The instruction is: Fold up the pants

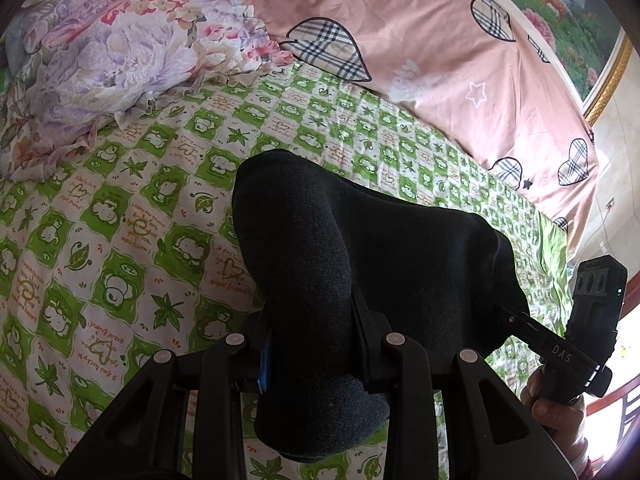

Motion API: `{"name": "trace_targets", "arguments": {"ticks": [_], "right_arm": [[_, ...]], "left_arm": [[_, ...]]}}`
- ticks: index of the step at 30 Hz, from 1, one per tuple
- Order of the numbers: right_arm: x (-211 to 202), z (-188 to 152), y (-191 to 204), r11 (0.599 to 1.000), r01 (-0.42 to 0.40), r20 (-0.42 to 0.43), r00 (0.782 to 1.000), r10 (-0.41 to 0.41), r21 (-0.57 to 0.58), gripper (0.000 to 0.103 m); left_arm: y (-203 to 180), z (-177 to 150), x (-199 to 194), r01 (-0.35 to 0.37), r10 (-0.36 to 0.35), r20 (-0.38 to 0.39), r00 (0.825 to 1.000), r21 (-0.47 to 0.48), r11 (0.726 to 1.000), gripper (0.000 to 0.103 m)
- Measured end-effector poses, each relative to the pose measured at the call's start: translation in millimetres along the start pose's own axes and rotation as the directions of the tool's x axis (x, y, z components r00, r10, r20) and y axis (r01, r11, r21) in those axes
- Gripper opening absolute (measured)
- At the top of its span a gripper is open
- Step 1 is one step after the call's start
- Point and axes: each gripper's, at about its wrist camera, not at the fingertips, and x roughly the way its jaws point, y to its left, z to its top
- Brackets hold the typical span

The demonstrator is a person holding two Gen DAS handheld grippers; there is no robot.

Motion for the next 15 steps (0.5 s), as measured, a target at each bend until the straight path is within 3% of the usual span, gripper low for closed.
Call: {"name": "trace_targets", "arguments": {"ticks": [8, 15], "right_arm": [[12.8, -1.8, -8.0, 1.000, 0.006, -0.035, 0.999, -0.005, 0.014, 0.045], [18.9, -6.7, -16.1, 1.000, 0.007, -0.048, 0.999, -0.005, 0.030, 0.051]], "left_arm": [[6.6, -2.7, 10.6, -0.003, 0.002, -0.020, 1.000, -0.010, 1.000, 0.033], [13.4, -8.6, 17.1, 0.005, -0.006, -0.032, 0.999, -0.021, 1.000, 0.041]]}}
